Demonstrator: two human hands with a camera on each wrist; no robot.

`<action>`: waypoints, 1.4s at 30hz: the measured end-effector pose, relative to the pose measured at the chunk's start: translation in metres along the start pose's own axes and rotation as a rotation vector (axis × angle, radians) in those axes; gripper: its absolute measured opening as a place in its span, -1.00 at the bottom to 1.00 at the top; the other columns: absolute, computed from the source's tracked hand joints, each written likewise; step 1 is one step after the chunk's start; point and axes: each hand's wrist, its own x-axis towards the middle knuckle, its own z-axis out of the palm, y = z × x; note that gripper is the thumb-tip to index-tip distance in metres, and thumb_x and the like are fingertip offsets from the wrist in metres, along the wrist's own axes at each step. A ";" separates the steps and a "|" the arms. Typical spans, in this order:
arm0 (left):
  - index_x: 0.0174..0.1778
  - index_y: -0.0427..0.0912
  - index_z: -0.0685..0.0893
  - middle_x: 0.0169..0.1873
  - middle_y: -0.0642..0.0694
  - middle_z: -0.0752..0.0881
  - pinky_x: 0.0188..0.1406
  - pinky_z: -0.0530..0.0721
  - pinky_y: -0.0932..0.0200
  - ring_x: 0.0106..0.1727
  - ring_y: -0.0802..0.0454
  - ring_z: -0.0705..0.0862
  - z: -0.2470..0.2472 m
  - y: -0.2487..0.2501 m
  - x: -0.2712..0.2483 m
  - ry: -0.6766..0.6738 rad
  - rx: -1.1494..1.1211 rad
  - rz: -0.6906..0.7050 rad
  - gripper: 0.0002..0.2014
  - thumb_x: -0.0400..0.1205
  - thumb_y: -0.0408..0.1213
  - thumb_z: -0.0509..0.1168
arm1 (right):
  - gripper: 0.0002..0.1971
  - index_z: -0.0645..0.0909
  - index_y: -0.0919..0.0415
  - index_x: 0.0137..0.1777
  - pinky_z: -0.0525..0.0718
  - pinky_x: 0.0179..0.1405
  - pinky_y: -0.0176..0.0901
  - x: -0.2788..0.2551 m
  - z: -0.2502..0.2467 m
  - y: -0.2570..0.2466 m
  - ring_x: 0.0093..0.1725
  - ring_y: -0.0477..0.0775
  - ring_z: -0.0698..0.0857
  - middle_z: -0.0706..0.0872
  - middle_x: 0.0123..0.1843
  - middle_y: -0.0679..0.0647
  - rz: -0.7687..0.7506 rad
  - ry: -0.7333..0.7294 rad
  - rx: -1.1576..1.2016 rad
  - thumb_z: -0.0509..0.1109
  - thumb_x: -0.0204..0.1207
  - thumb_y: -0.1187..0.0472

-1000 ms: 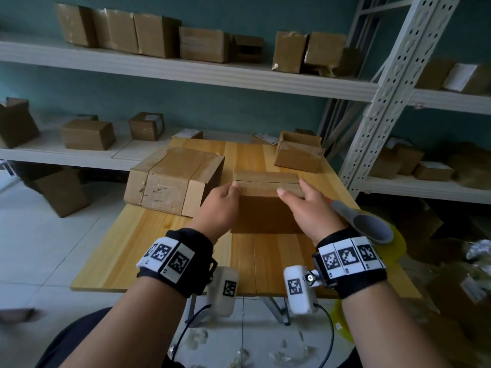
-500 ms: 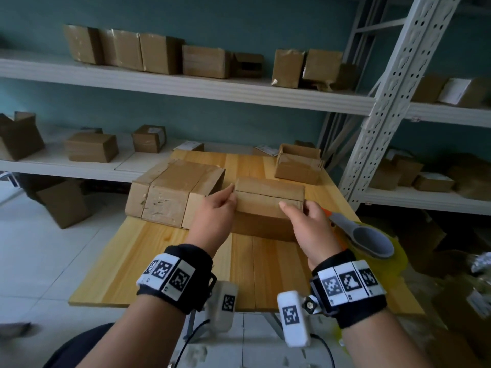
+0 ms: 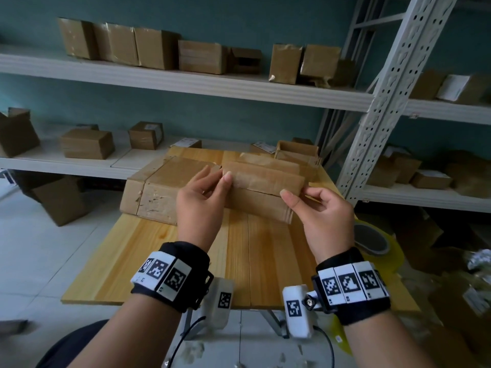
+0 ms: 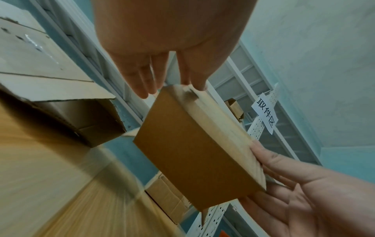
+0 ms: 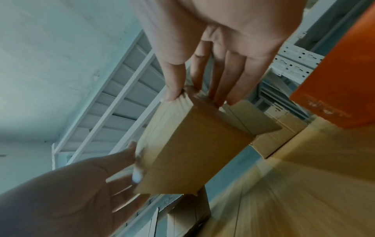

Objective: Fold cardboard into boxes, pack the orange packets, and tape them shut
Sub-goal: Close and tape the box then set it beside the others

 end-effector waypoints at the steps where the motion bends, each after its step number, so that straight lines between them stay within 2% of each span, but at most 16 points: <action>1: 0.35 0.01 0.86 0.31 0.16 0.83 0.42 0.75 0.09 0.34 0.32 0.74 -0.001 -0.002 0.001 -0.002 0.009 -0.018 -0.68 0.72 0.00 0.48 | -0.72 0.72 -0.19 -0.04 0.84 0.06 -0.09 -0.001 0.001 -0.002 0.04 -0.22 0.83 0.86 -0.04 -0.22 -0.028 0.005 0.002 0.76 0.37 -0.12; 3: 0.32 0.00 0.88 0.14 0.17 0.89 0.35 0.81 -0.02 0.21 0.29 0.81 -0.002 -0.005 0.001 -0.007 -0.043 -0.050 -0.67 0.69 0.01 0.50 | -0.69 0.72 -0.24 0.07 0.81 0.08 -0.31 -0.003 0.002 -0.005 0.10 -0.33 0.81 0.84 0.06 -0.25 -0.063 0.017 0.025 0.75 0.41 -0.03; 6: 0.24 -0.07 0.91 0.11 -0.01 0.92 0.35 0.81 -0.21 0.24 0.01 0.86 -0.002 -0.003 0.001 -0.034 -0.235 -0.124 -0.65 0.59 -0.01 0.60 | -0.51 0.73 0.00 0.41 0.75 0.18 -0.39 -0.002 0.003 -0.004 0.25 -0.29 0.79 0.84 0.23 -0.15 -0.073 0.026 0.079 0.70 0.50 -0.01; 10: 0.06 -0.09 0.92 0.23 -0.16 0.87 0.50 0.67 -0.39 0.41 -0.20 0.77 -0.004 0.002 0.002 -0.125 -0.454 -0.172 -0.74 0.52 -0.07 0.64 | -0.58 0.74 0.15 0.43 0.68 0.08 -0.56 0.003 0.004 -0.001 0.15 -0.40 0.73 0.81 0.17 -0.16 -0.001 0.073 0.138 0.56 0.65 -0.02; 14: 0.40 -0.23 0.78 0.28 -0.10 0.86 0.42 0.77 -0.06 0.37 -0.01 0.81 0.004 0.011 -0.010 -0.175 -0.407 -0.042 -0.61 0.64 -0.31 0.55 | -0.73 0.63 0.08 0.22 0.55 -0.30 -0.61 0.004 0.006 0.002 -0.19 -0.40 0.71 0.75 -0.15 -0.16 0.061 0.012 0.119 0.45 0.72 -0.08; 16: 0.57 -0.20 0.66 0.34 -0.04 0.83 0.39 0.78 0.07 0.39 0.08 0.79 0.009 0.009 -0.015 -0.211 -0.331 0.004 -0.52 0.70 -0.31 0.50 | -0.76 0.57 0.06 0.25 0.55 -0.21 -0.68 0.001 0.008 0.000 -0.15 -0.59 0.68 0.76 -0.05 -0.21 0.026 -0.001 0.131 0.47 0.72 0.00; 18: 0.64 -0.19 0.59 0.38 -0.02 0.80 0.43 0.76 0.05 0.41 0.11 0.77 0.011 0.007 -0.014 -0.196 -0.322 -0.010 -0.49 0.75 -0.27 0.46 | -0.74 0.57 0.02 0.29 0.63 -0.03 -0.63 -0.003 0.009 -0.003 0.06 -0.59 0.71 0.77 0.10 -0.22 -0.024 -0.007 0.145 0.52 0.69 0.10; 21: 0.62 -0.17 0.60 0.37 -0.05 0.81 0.51 0.71 -0.13 0.41 0.05 0.77 0.008 0.006 -0.006 -0.178 -0.333 -0.071 -0.56 0.81 -0.22 0.38 | -0.67 0.61 0.00 0.31 0.73 0.16 -0.46 -0.005 0.007 -0.008 0.26 -0.42 0.75 0.79 0.21 -0.25 -0.143 0.016 0.123 0.60 0.62 0.12; 26: 0.36 0.02 0.82 0.24 -0.05 0.87 0.51 0.69 -0.32 0.34 -0.08 0.80 0.006 0.004 -0.003 -0.232 -0.303 -0.114 -0.76 0.84 -0.13 0.32 | -0.48 0.65 0.09 0.56 0.73 0.41 -0.18 -0.006 0.006 -0.009 0.49 -0.15 0.70 0.76 0.49 0.01 -0.242 0.010 0.119 0.61 0.62 0.07; 29: 0.24 0.02 0.90 0.16 -0.09 0.89 0.40 0.76 -0.33 0.28 -0.14 0.83 0.004 0.007 -0.004 -0.104 -0.345 -0.079 -0.79 0.79 -0.09 0.39 | -0.56 0.64 0.16 0.56 0.73 0.32 -0.28 -0.004 0.004 -0.009 0.39 -0.20 0.75 0.82 0.38 0.01 -0.210 0.036 0.148 0.47 0.74 0.06; 31: 0.24 -0.15 0.89 0.12 -0.12 0.91 0.28 0.82 -0.21 0.23 -0.12 0.84 0.002 0.011 -0.006 -0.051 -0.357 -0.006 -0.76 0.81 -0.17 0.37 | -0.75 0.73 0.17 0.32 0.73 0.11 -0.38 -0.001 0.003 -0.009 0.08 -0.32 0.78 0.85 0.10 -0.02 -0.173 0.073 0.138 0.36 0.81 0.06; 33: 0.24 -0.20 0.89 0.10 -0.09 0.91 0.17 0.83 -0.08 0.21 -0.08 0.85 0.001 0.015 -0.009 -0.066 -0.312 0.097 -0.77 0.83 -0.25 0.35 | -0.76 0.68 0.11 0.05 0.71 -0.09 -0.21 0.001 0.005 -0.004 -0.14 -0.09 0.70 0.76 -0.14 0.12 -0.100 0.084 0.094 0.27 0.85 0.03; 36: 0.28 -0.15 0.87 0.25 0.02 0.88 0.27 0.82 -0.07 0.35 0.01 0.80 0.002 0.014 -0.015 -0.120 -0.217 0.203 -0.79 0.82 -0.27 0.37 | -0.71 0.68 0.06 0.00 0.79 -0.02 0.13 0.002 0.010 0.004 -0.11 0.00 0.72 0.77 -0.11 0.10 -0.008 0.042 0.090 0.24 0.85 -0.03; 37: 0.33 -0.14 0.86 0.32 0.04 0.85 0.34 0.81 -0.08 0.42 0.05 0.77 0.003 0.012 -0.016 -0.132 -0.211 0.203 -0.78 0.82 -0.27 0.37 | -0.71 0.69 0.08 0.01 0.81 -0.01 0.06 0.001 0.011 0.005 -0.11 -0.05 0.73 0.78 -0.11 0.06 -0.011 0.038 0.095 0.25 0.84 -0.04; 40: 0.51 -0.12 0.76 0.39 0.03 0.81 0.44 0.76 -0.16 0.47 0.09 0.73 0.003 0.009 -0.015 -0.130 -0.225 0.159 -0.67 0.82 -0.22 0.38 | -0.78 0.71 0.18 0.20 0.66 -0.05 -0.53 -0.001 0.013 0.000 -0.01 -0.41 0.75 0.80 -0.01 -0.17 -0.090 0.068 0.133 0.37 0.79 0.04; 42: 0.56 -0.13 0.72 0.36 0.02 0.83 0.46 0.75 -0.20 0.44 0.07 0.76 0.004 0.009 -0.013 -0.127 -0.235 0.135 -0.63 0.82 -0.19 0.38 | -0.72 0.67 0.23 0.35 0.65 0.09 -0.55 -0.002 0.013 -0.002 0.15 -0.43 0.75 0.80 0.15 -0.18 -0.133 0.075 0.171 0.46 0.74 0.10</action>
